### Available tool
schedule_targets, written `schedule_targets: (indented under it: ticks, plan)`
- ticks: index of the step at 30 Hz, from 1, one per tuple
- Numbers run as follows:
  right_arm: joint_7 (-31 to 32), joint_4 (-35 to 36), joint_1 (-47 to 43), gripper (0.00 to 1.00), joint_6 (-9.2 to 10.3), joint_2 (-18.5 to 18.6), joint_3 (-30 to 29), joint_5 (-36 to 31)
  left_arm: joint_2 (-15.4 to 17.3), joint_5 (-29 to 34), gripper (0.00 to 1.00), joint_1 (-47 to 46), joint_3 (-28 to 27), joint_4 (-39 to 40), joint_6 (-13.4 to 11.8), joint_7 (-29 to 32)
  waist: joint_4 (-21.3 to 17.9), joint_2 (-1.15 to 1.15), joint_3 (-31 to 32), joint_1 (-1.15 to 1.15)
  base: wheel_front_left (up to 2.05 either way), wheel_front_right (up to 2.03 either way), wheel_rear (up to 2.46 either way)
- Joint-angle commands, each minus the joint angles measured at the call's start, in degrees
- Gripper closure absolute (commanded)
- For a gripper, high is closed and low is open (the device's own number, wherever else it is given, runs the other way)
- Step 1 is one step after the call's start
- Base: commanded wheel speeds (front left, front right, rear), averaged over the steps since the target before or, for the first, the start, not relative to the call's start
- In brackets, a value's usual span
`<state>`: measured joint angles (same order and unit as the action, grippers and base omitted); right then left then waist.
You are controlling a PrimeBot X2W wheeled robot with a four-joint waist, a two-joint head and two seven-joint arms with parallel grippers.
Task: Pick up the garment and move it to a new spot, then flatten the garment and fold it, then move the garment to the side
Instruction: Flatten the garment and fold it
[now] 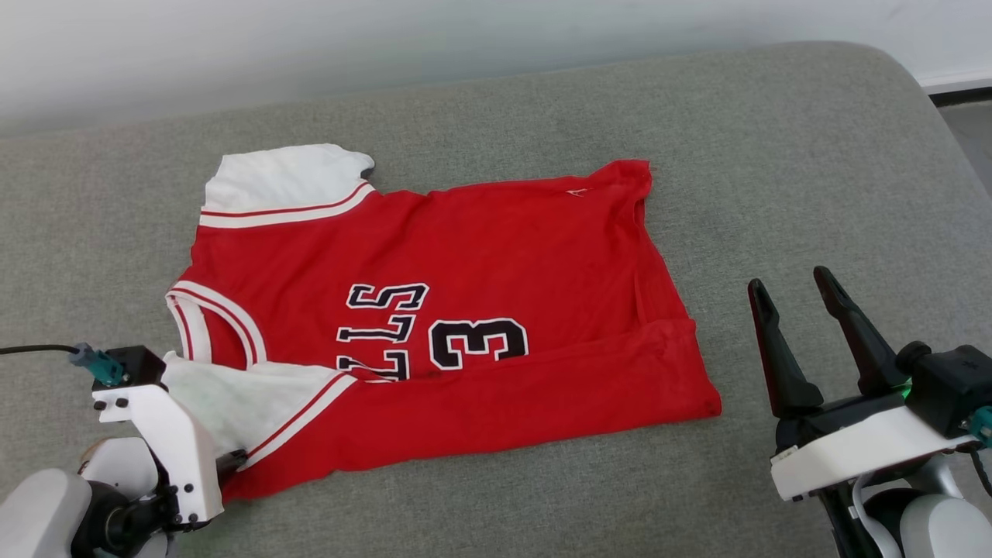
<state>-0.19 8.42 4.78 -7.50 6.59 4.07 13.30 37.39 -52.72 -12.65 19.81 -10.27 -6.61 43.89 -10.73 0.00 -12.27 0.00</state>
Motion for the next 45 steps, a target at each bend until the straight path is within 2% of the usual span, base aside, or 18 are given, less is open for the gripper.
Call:
schedule_targets:
  ticks: [1, 7, 11, 17, 21, 24, 30, 34, 35, 36, 37, 45]
  plan:
    - [0.17, -0.16, 0.51, 0.00, 0.02, 0.39, -0.26, -0.23, -3.21, -0.74, 1.00, 1.32, 2.42, -2.38, 1.10, 0.00, 0.18, 0.00, 0.19, 0.00, 0.00, 0.00, 0.00]
    - [2.53, -1.02, -0.14, 0.00, 0.02, 0.61, -1.62, 1.42, -3.40, 0.53, 1.00, -1.06, 1.50, -3.91, 3.06, -4.26, 1.13, 0.00, 1.64, 0.00, 0.00, 0.00, 0.00]
    - [7.64, -3.25, 0.16, 0.00, 0.02, 1.90, -3.00, 4.55, -2.91, 1.73, 1.00, -2.66, 0.40, -2.82, 3.42, -7.42, 2.31, 0.00, 2.90, 0.00, 0.00, 0.00, 0.00]
    - [23.25, -9.76, 1.73, 0.00, 0.02, 4.72, -4.91, 9.48, -2.75, 3.53, 1.00, -3.53, 0.04, 1.14, 2.98, -10.45, 4.45, 0.00, 3.39, 0.00, 0.00, 0.00, 0.00]
    - [34.22, -13.63, 3.78, 0.00, 0.02, 5.98, -3.77, 11.29, -2.48, 4.77, 1.00, -4.12, 0.44, 4.58, 2.38, -11.09, 5.91, 0.00, 2.48, 0.00, 0.00, 0.00, 0.00]
    - [39.62, -15.94, 5.82, 0.00, 0.02, 6.03, -2.65, 12.16, -2.50, 5.40, 1.00, -4.51, 0.91, 6.68, 2.04, -10.77, 6.93, 0.00, 1.39, 0.00, 0.00, 0.00, 0.00]
    - [43.33, -22.94, 10.83, 0.00, 0.02, 5.07, -0.42, 12.93, -3.14, 6.12, 1.00, -5.40, 1.80, 8.53, 1.99, -10.94, 8.50, 0.00, -0.73, 0.00, 0.00, 0.00, 0.00]
    - [43.66, -27.53, 12.66, 0.00, 0.01, 4.88, 1.84, 13.55, -3.55, 6.04, 1.00, -5.60, 2.08, 8.34, 2.04, -11.30, 9.26, 0.00, -1.45, 0.00, 0.00, 0.00, 0.00]
    - [43.77, -28.54, 12.97, 0.02, 0.01, 4.76, 2.40, 13.81, -3.63, 6.02, 1.00, -5.68, 2.04, 8.18, 1.97, -11.43, 9.35, 0.00, -1.50, 0.00, 0.00, 0.00, 0.00]
    - [44.29, -29.54, 13.22, 0.62, 0.01, 4.74, 3.00, 14.05, -3.66, 6.10, 1.00, -5.70, 1.87, 7.99, 1.76, -11.64, 9.40, 0.00, -1.47, 0.00, 0.00, 0.00, 0.00]
    - [44.52, -30.21, 13.55, 1.00, 0.01, 4.78, 3.50, 14.37, -3.68, 6.24, 1.00, -5.70, 1.81, 7.78, 1.64, -11.88, 9.42, 0.00, -1.39, 0.00, 0.00, 0.00, 0.00]
    - [42.18, -30.01, 16.42, 1.00, 0.01, 7.19, 5.36, 15.88, -4.55, 5.99, 1.00, -4.30, 2.17, 6.19, 1.54, -13.19, 9.07, 0.00, 2.04, 0.00, 0.00, 0.00, 0.00]
